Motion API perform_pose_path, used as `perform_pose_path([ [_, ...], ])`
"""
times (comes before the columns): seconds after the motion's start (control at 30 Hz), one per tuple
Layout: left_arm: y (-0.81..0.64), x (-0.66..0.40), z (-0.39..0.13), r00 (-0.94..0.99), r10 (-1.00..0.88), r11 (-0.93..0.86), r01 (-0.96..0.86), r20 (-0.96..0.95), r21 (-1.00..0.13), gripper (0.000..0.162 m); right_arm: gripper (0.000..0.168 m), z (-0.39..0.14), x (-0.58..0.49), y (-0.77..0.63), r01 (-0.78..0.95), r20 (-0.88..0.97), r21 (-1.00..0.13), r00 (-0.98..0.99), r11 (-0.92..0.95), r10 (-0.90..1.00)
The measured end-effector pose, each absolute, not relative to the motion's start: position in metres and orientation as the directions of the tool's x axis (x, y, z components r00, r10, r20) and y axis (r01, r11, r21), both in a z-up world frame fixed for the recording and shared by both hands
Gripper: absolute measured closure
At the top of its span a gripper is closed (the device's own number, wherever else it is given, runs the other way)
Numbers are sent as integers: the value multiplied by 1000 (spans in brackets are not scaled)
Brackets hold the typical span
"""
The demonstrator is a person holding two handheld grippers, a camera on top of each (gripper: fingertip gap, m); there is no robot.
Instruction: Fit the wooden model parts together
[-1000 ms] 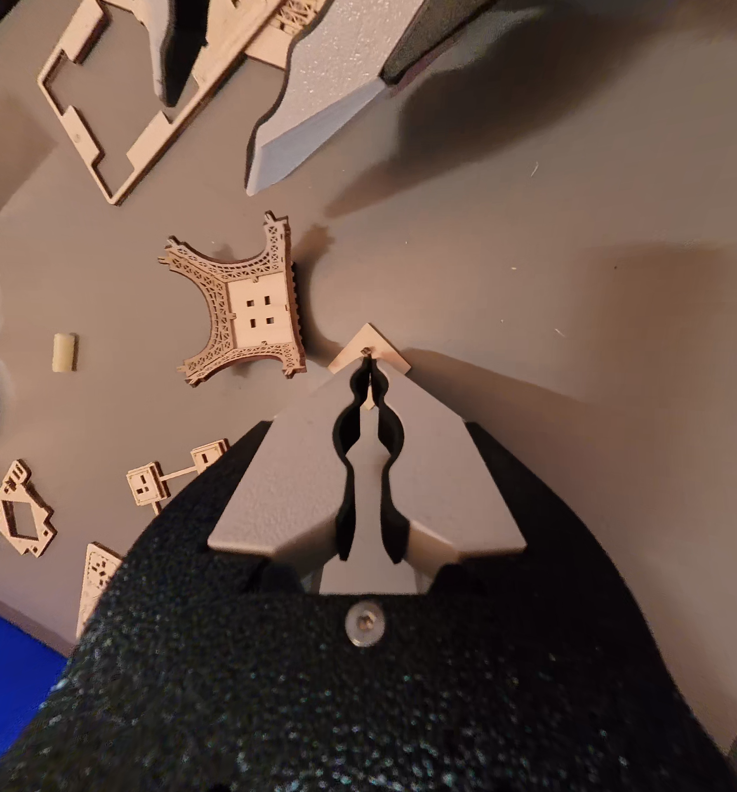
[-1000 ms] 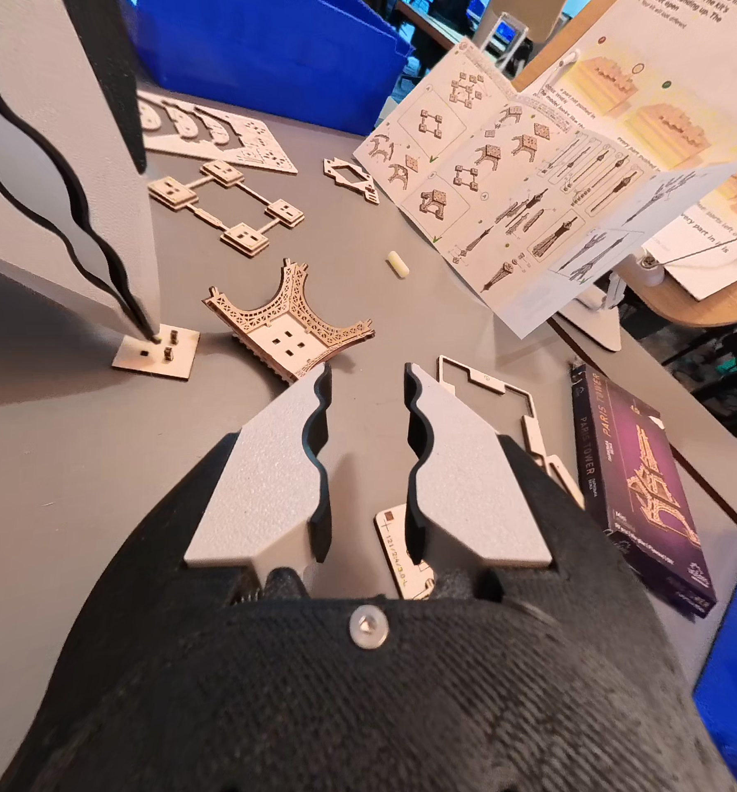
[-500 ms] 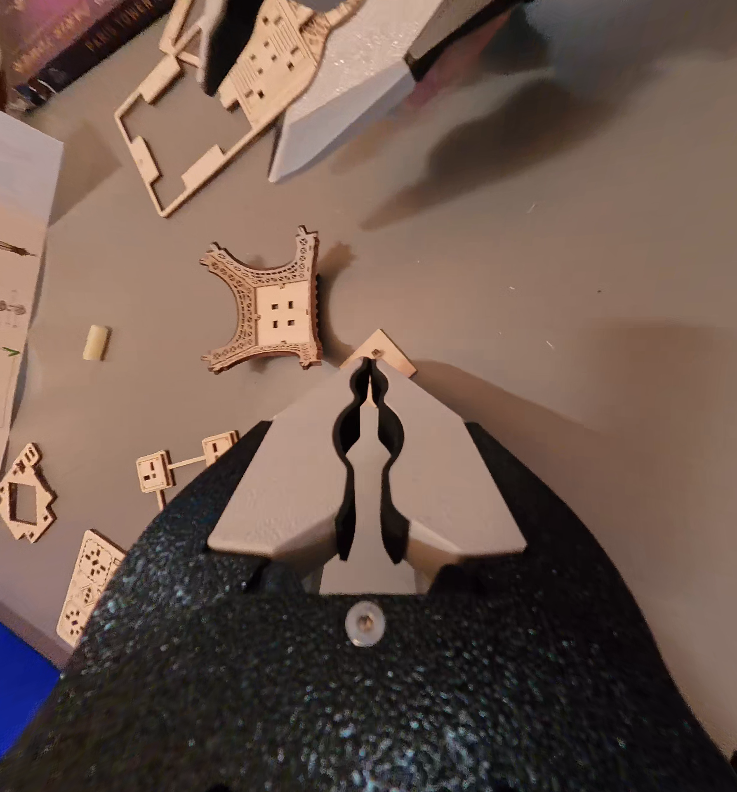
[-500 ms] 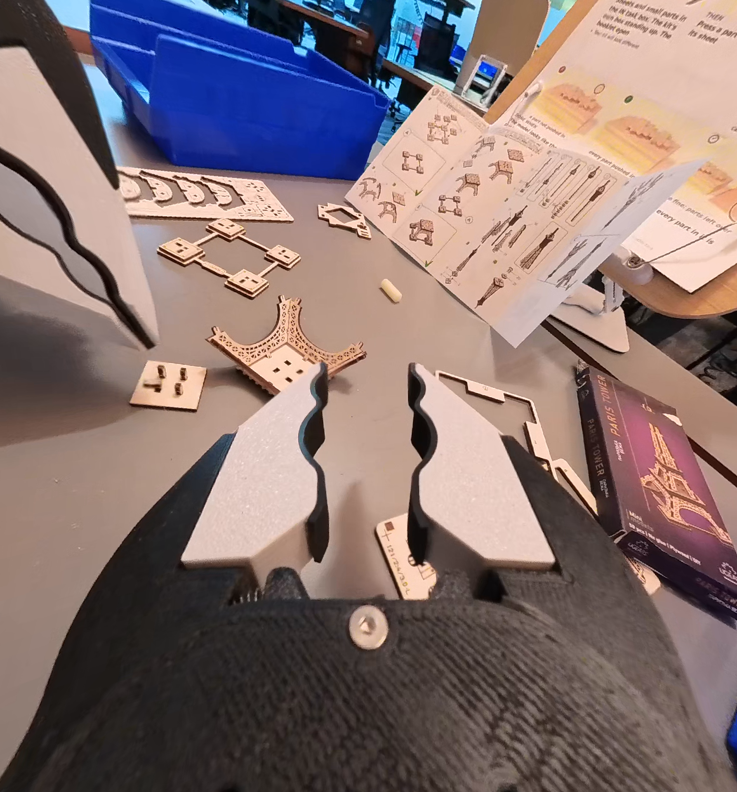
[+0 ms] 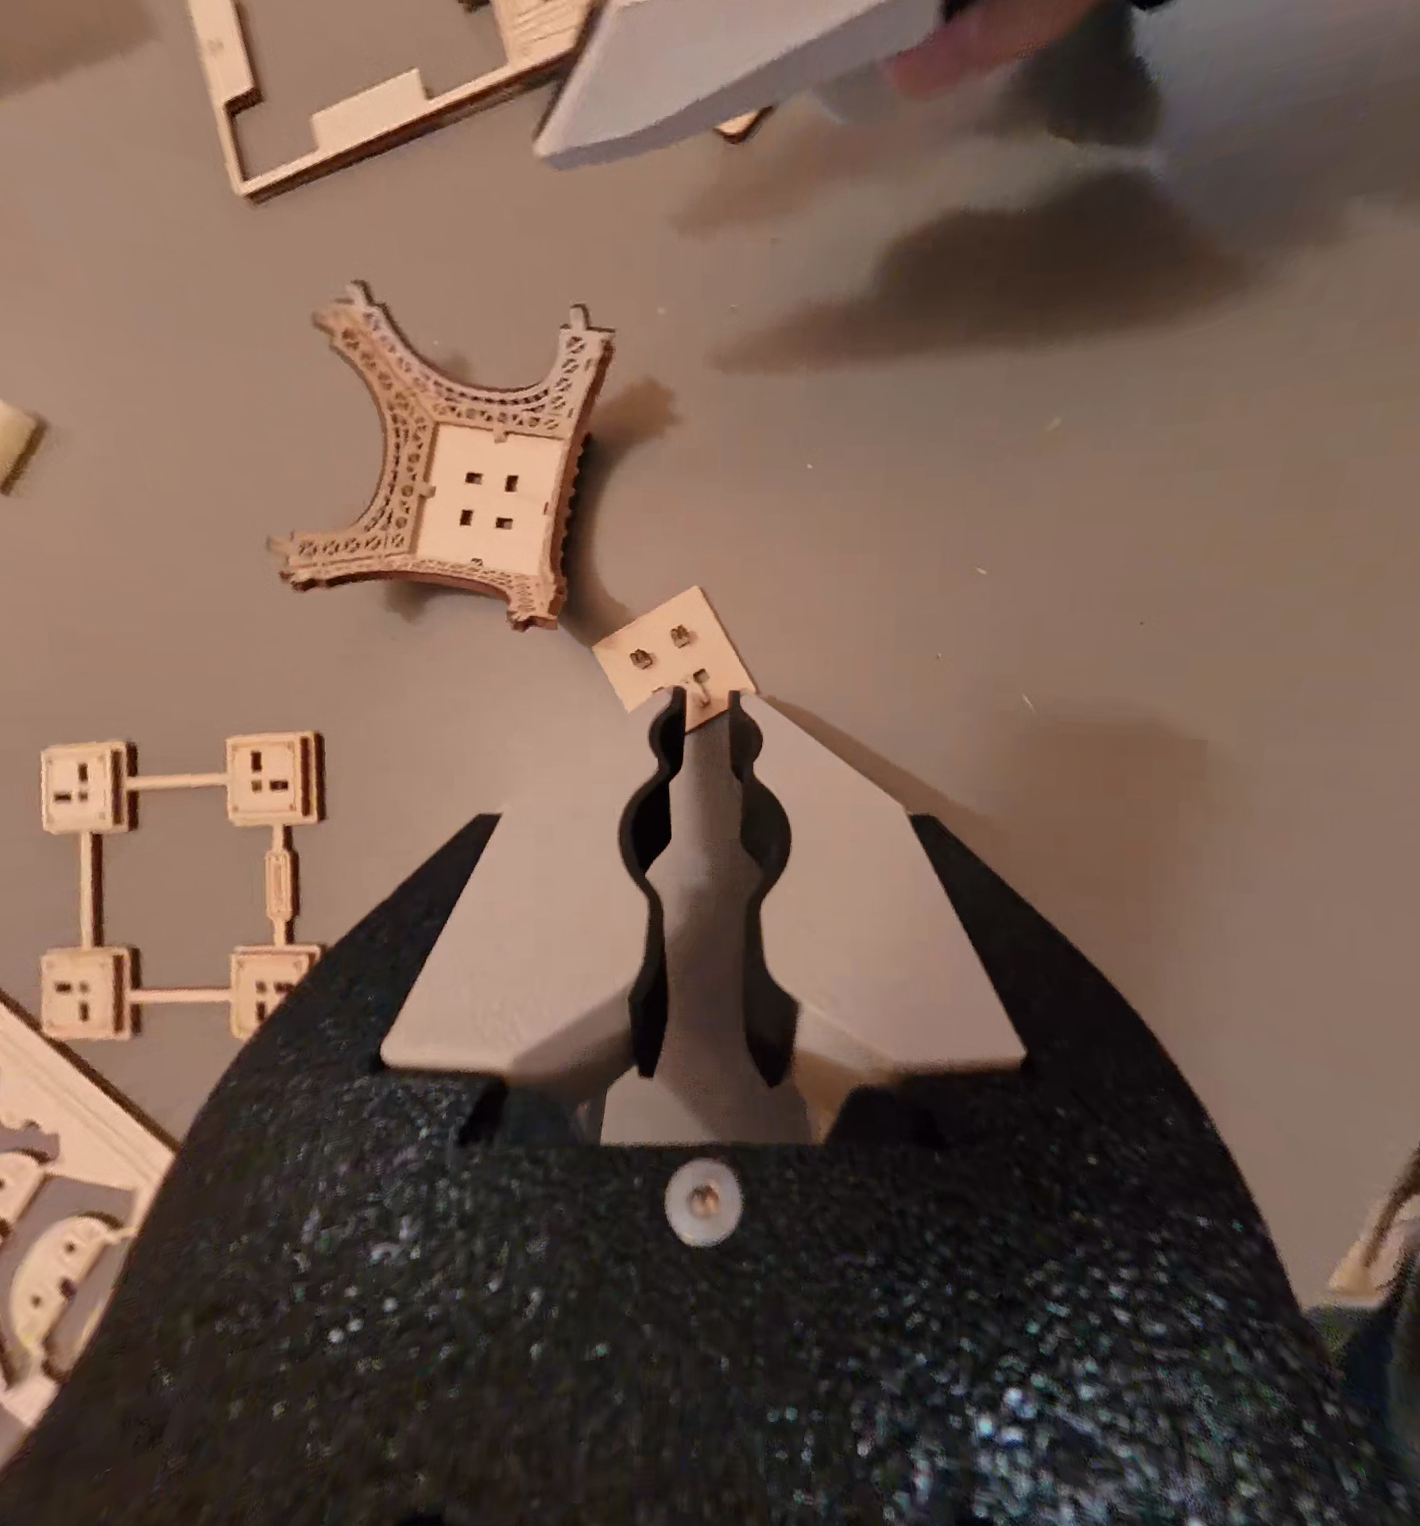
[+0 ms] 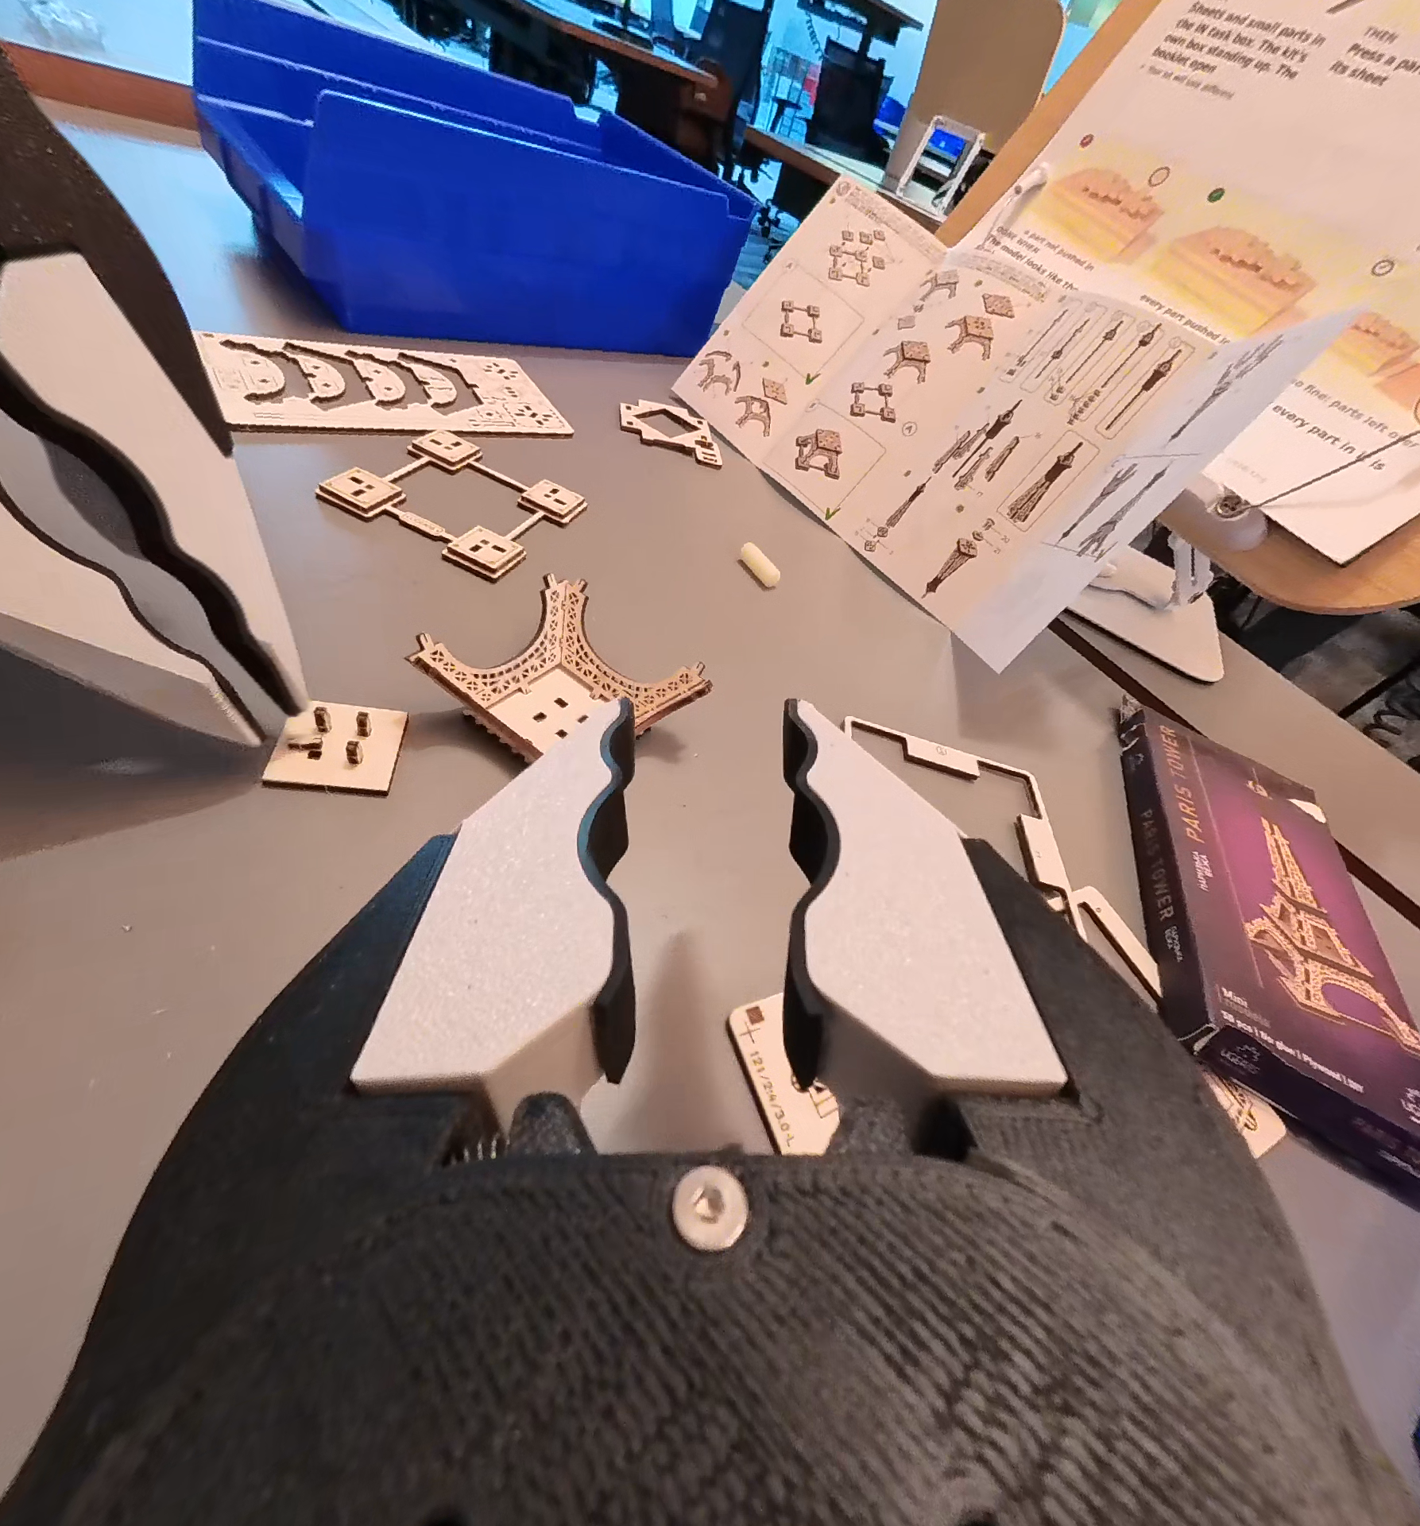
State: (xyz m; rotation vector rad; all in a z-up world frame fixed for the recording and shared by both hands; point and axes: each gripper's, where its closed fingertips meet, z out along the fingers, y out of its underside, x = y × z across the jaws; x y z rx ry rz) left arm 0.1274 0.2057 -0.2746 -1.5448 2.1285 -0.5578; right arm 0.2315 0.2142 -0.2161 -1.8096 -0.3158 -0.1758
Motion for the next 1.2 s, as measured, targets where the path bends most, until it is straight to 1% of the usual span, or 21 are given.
perform_pose_path([
  [0.13,206,126,-276,-137,-990,135,-803,-41,-580,154,135,-214,235,214,297,281,-927,954,-229,101],
  [0.23,205,126,-280,-85,-996,86,-804,-30,-589,155,135,-213,236,214,291,276,-930,956,-225,95],
  [0.33,208,127,-283,-47,-997,75,-803,-62,-591,154,135,-214,236,214,302,287,-925,953,-231,96],
  [0.67,209,129,-281,-3,-999,31,-792,-48,-610,155,136,-215,235,214,313,297,-920,950,-237,99],
  [0.87,211,131,-284,14,-999,11,-791,-37,-612,161,135,-216,234,214,315,299,-918,949,-241,103],
  [1.2,210,127,-279,-40,-998,56,-785,-40,-617,162,136,-217,234,214,315,297,-918,949,-243,106],
])
